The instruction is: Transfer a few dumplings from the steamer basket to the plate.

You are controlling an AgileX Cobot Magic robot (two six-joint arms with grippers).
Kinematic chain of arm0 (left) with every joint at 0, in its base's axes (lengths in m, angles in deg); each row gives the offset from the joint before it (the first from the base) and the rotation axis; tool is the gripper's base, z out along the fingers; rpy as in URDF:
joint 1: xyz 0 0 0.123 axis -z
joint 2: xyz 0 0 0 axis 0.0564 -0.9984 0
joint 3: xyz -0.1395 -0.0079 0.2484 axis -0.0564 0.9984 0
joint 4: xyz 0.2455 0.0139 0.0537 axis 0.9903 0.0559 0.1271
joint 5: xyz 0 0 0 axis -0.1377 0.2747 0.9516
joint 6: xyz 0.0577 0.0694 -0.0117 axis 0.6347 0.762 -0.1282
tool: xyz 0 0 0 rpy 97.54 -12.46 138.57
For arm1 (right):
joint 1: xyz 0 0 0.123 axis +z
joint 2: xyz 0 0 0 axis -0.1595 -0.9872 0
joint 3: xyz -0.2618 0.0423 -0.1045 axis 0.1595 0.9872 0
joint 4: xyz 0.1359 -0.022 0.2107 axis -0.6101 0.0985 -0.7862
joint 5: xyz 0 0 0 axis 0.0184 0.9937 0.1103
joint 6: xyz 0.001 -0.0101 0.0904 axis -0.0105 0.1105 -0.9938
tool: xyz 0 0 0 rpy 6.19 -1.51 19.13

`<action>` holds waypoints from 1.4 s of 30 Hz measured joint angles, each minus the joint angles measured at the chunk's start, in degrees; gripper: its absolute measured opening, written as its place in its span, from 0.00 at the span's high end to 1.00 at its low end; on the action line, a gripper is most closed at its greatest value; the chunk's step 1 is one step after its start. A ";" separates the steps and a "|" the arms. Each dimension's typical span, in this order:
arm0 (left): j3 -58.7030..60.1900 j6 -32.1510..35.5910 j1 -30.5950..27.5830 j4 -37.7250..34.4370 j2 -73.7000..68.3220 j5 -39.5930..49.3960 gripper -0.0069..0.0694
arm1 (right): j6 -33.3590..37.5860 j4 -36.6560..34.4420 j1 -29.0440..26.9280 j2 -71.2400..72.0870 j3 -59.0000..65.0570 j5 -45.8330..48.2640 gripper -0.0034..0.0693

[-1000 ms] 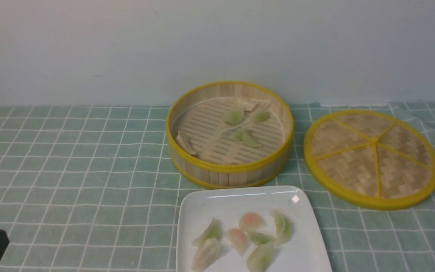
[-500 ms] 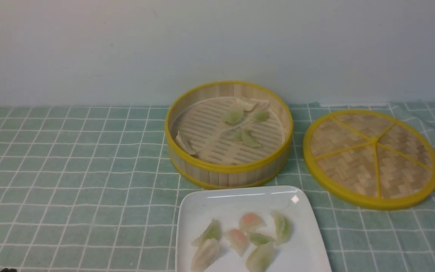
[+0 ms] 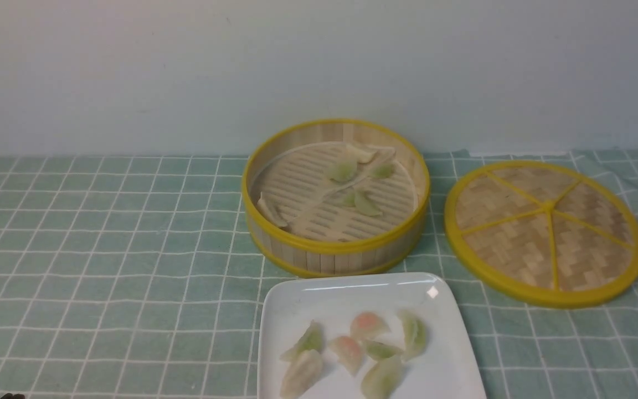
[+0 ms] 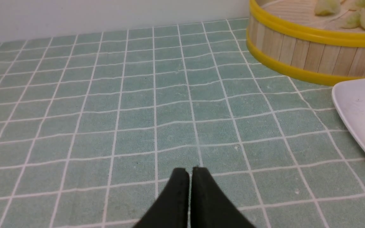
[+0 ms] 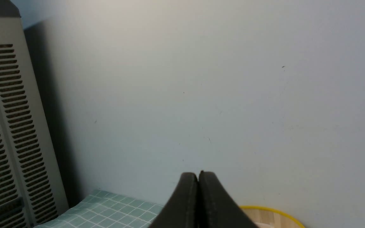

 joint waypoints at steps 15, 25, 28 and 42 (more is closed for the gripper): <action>0.00 0.00 0.00 0.00 0.00 0.06 0.92 | 35.88 -31.37 0.00 0.00 0.00 -1.00 0.97; 0.00 0.00 0.00 0.06 0.00 0.22 0.92 | 57.78 -49.20 -3.86 1.78 1.96 -2.68 0.97; 0.00 0.00 0.00 0.11 0.00 0.22 0.92 | 57.78 -49.55 -13.81 3.57 5.99 -2.73 0.97; -0.05 0.00 -0.02 0.11 0.06 0.28 0.92 | 57.94 -48.46 -41.78 13.97 31.74 3.38 0.97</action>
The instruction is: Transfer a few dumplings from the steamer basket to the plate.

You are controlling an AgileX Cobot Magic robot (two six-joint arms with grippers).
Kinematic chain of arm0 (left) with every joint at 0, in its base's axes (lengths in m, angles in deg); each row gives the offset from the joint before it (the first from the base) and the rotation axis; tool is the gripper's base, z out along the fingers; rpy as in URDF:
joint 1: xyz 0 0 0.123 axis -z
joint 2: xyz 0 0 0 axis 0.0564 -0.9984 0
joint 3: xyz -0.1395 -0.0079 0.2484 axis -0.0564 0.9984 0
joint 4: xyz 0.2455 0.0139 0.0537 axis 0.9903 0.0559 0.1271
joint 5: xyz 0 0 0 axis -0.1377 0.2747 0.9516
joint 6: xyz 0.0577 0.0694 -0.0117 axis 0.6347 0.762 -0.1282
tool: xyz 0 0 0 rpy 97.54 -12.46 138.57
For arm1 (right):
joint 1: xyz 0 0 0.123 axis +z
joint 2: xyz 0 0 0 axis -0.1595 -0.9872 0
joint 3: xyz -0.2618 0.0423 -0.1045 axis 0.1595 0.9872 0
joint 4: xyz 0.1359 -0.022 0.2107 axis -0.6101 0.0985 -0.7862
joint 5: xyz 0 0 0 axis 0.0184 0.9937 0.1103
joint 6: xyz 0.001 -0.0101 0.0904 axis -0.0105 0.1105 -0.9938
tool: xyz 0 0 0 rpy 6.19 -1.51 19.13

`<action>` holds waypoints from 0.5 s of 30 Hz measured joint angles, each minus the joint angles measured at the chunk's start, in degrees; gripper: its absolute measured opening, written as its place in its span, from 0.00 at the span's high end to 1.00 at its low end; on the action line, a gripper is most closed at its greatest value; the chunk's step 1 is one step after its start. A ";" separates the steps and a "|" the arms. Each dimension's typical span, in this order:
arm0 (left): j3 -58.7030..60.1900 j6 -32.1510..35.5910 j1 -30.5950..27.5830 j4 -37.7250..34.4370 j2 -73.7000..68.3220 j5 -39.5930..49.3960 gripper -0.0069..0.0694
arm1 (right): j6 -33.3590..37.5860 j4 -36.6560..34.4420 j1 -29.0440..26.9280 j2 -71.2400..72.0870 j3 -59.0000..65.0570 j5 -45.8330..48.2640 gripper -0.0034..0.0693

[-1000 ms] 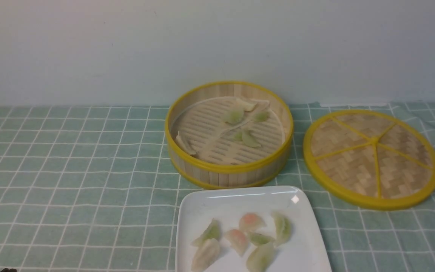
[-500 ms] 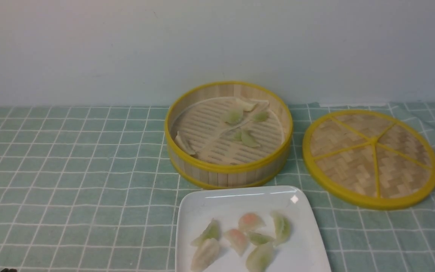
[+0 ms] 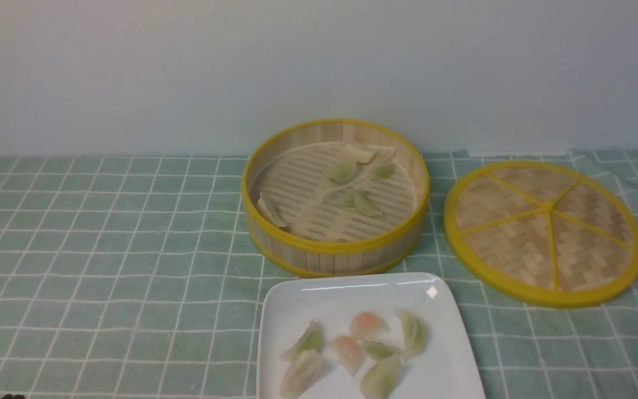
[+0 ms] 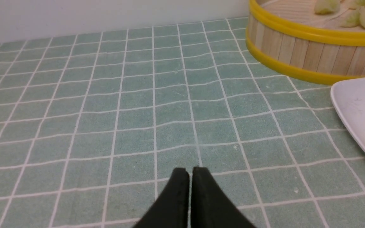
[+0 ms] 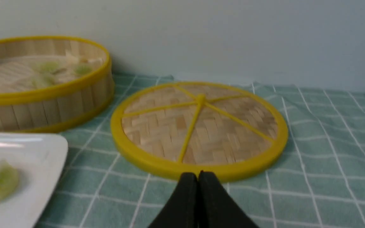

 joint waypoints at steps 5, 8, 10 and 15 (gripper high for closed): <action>0.00 0.00 0.00 0.03 0.00 0.06 0.92 | 0.24 0.04 -0.23 0.12 -0.04 0.27 0.97; 0.00 0.00 0.00 0.03 0.00 0.06 0.92 | 0.28 0.04 -0.23 0.12 -0.04 0.40 0.97; 0.00 0.00 0.00 0.03 0.00 0.06 0.92 | 0.28 0.04 -0.23 0.12 -0.04 0.40 0.97; 0.00 0.00 0.00 0.03 0.00 0.11 0.92 | 0.28 0.04 -0.23 0.25 -0.04 0.40 0.97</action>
